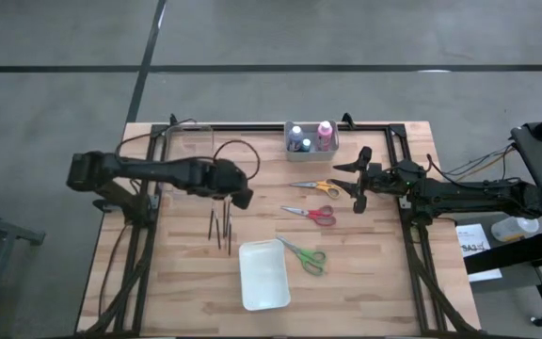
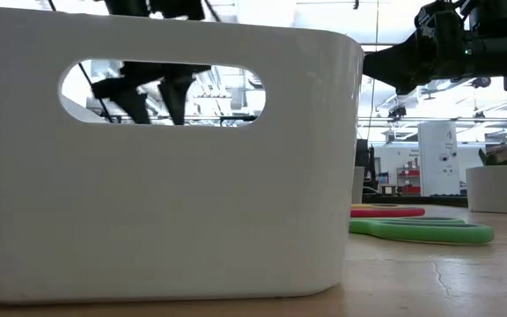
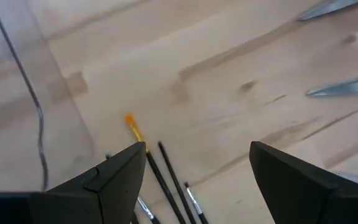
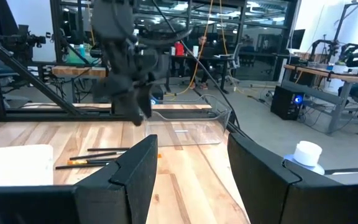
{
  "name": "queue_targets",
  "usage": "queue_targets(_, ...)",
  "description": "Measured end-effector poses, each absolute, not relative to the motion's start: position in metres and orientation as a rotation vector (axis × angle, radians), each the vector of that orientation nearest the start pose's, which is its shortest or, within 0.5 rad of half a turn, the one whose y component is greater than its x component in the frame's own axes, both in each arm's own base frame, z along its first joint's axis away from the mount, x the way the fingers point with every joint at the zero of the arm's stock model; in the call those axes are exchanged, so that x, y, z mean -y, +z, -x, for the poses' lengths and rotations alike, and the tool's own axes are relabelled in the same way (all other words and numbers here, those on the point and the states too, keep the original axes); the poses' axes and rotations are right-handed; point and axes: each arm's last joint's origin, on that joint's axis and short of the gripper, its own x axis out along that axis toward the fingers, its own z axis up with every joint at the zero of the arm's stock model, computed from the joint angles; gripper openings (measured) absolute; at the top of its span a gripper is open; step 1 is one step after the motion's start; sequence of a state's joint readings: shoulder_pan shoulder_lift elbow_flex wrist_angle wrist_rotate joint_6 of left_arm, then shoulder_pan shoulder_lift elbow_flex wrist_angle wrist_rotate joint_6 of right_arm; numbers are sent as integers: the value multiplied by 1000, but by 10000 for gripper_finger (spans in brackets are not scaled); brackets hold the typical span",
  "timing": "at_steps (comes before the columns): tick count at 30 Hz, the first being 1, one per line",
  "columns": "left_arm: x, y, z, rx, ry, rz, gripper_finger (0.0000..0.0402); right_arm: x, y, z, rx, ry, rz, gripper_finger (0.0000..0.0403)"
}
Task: Pick & Place Paint Supplies
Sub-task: Put the left gold paint brush into the white bin
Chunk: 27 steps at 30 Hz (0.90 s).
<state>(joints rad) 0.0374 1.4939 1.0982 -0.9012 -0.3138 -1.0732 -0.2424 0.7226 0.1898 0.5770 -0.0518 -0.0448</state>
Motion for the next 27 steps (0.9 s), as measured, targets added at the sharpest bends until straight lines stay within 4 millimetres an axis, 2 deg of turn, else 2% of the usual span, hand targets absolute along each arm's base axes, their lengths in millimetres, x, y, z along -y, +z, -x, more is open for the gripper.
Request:
queue_targets(7, -17, 216, -267, -926, 1080, 892, 298, 37, 210, -156, 40, -191, 51, 193)
queue_targets(18, -12, 211, -261, -894, 1220, 1025, 298, 37, 210, -156, 40, -192, 51, 193)
queue_targets(27, 12, 208, -256, -810, 1359, 1174, 298, 37, 210, -156, 40, -192, 51, 193)
